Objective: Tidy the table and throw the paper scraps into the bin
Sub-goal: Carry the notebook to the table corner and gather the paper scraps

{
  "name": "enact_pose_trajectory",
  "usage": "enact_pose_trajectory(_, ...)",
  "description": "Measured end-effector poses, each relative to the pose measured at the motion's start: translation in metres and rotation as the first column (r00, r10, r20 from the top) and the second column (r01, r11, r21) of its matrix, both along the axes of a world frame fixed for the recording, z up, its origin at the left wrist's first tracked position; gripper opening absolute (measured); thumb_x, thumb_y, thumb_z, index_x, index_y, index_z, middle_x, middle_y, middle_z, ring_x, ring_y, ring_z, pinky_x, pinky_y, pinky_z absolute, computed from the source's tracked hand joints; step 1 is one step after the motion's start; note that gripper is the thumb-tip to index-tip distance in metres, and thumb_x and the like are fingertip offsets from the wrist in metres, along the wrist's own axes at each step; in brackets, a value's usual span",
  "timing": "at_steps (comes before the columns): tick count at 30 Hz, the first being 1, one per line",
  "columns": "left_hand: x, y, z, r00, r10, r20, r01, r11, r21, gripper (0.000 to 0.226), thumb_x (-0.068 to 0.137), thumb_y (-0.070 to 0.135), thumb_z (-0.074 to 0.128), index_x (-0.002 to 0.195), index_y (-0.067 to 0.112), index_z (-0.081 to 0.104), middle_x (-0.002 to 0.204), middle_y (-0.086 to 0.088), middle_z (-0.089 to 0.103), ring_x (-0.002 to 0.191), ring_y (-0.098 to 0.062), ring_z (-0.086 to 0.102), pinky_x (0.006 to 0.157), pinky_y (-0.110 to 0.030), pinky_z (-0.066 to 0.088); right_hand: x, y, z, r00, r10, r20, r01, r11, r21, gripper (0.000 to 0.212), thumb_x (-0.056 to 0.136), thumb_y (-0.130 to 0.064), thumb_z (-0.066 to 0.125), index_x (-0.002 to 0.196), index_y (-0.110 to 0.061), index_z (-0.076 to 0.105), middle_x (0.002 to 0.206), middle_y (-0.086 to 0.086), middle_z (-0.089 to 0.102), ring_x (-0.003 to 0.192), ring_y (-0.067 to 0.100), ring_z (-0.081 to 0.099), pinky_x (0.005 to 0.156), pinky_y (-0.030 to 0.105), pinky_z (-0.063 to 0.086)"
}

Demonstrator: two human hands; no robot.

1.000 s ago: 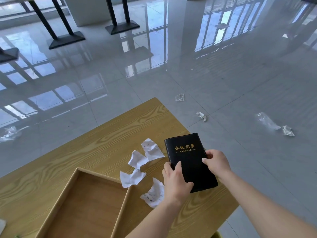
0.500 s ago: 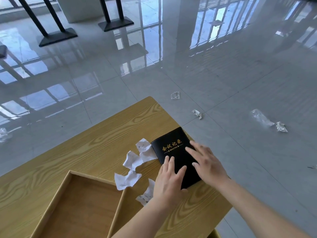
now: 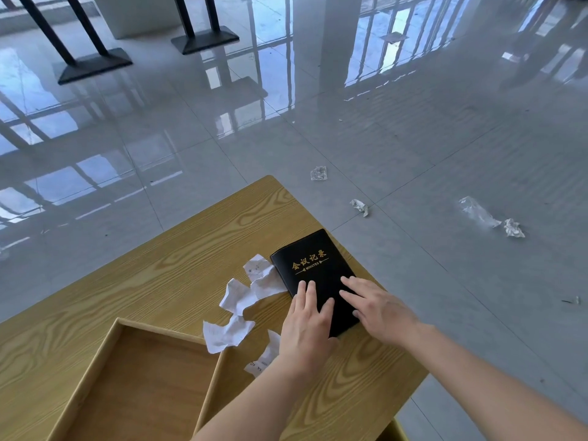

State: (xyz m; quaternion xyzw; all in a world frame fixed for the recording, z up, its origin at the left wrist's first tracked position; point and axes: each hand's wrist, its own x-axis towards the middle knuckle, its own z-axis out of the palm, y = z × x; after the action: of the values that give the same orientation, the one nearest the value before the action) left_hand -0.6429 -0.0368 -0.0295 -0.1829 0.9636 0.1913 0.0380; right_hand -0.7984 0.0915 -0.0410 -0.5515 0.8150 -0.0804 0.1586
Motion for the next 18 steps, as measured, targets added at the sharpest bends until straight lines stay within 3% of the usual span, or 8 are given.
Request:
enact_pose_trajectory(8,-0.021,-0.019,-0.005,0.999,0.021,0.028,-0.022,1.000,0.006,0.079,0.083,0.041,0.071,0.148,0.022,0.031,0.162,-0.020,0.004,0.149,-0.036,-0.006,0.120,-0.044,0.015,-0.015,-0.026,0.000,0.999,-0.054,0.003,0.053,0.997,0.058,0.050,0.099,-0.014,0.045,0.148,-0.020,0.038,0.164,-0.004,0.019,0.151,0.011,0.013,0.112,0.037,0.039)
enact_pose_trajectory(18,-0.044,-0.045,-0.009,0.998,0.064,0.030,-0.064,0.998,0.004,0.081,0.084,0.044,0.071,0.149,0.021,0.029,0.161,-0.023,0.005,0.149,-0.038,-0.007,0.121,-0.046,0.012,-0.036,-0.070,0.001,0.997,-0.067,0.026,0.065,0.995,0.071,0.048,0.097,-0.006,0.040,0.144,-0.013,0.043,0.164,0.001,0.020,0.151,0.015,0.014,0.118,0.039,0.030)
